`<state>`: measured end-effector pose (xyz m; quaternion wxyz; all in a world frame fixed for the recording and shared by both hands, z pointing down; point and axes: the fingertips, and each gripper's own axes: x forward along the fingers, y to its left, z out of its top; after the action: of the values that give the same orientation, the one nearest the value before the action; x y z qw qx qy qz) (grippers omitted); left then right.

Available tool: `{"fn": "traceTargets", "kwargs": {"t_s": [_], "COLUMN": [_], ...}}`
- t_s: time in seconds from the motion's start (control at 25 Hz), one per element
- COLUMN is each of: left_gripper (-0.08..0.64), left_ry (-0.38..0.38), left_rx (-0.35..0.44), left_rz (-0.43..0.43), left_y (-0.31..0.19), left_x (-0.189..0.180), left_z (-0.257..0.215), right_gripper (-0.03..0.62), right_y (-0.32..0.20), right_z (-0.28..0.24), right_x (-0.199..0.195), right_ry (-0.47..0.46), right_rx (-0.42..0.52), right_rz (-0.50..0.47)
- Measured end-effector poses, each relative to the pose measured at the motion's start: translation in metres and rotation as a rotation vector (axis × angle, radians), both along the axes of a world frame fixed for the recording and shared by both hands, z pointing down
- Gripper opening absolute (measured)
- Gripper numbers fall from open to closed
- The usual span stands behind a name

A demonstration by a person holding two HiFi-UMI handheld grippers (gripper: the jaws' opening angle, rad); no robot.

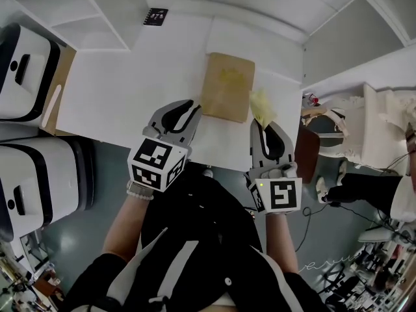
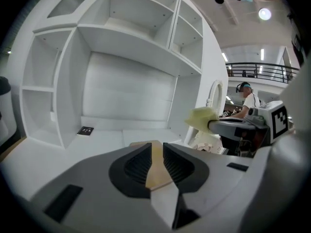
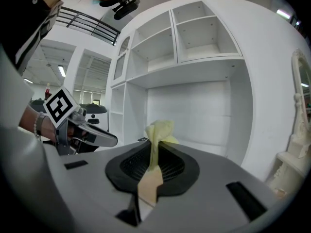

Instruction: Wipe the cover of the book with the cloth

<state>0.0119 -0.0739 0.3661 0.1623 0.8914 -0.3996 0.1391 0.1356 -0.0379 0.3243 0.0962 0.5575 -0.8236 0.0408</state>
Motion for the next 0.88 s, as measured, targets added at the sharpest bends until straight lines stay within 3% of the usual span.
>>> {"fn": "traceTargets", "kwargs": {"t_s": [0.32,0.6,0.88], "left_gripper": [0.124,0.167,0.201], "left_ry": [-0.033,-0.018,-0.067], "left_rx": [-0.142,-0.277,-0.359], "left_rz": [0.018,0.040,0.048], "left_y": [-0.030,-0.044,-0.049], "left_x": [0.003,0.015,0.022], "left_z": [0.054,0.095,0.131], "right_gripper": [0.037,0.037,0.037], "right_y": [-0.034,-0.063,-0.097], "right_z": [0.024,0.051,0.070], "right_x": [-0.003,-0.002,-0.009], "right_ry": [0.033,0.071,0.136], "right_rx": [-0.039,-0.096,-0.117], "right_rz": [-0.013,-0.029,-0.075]}}
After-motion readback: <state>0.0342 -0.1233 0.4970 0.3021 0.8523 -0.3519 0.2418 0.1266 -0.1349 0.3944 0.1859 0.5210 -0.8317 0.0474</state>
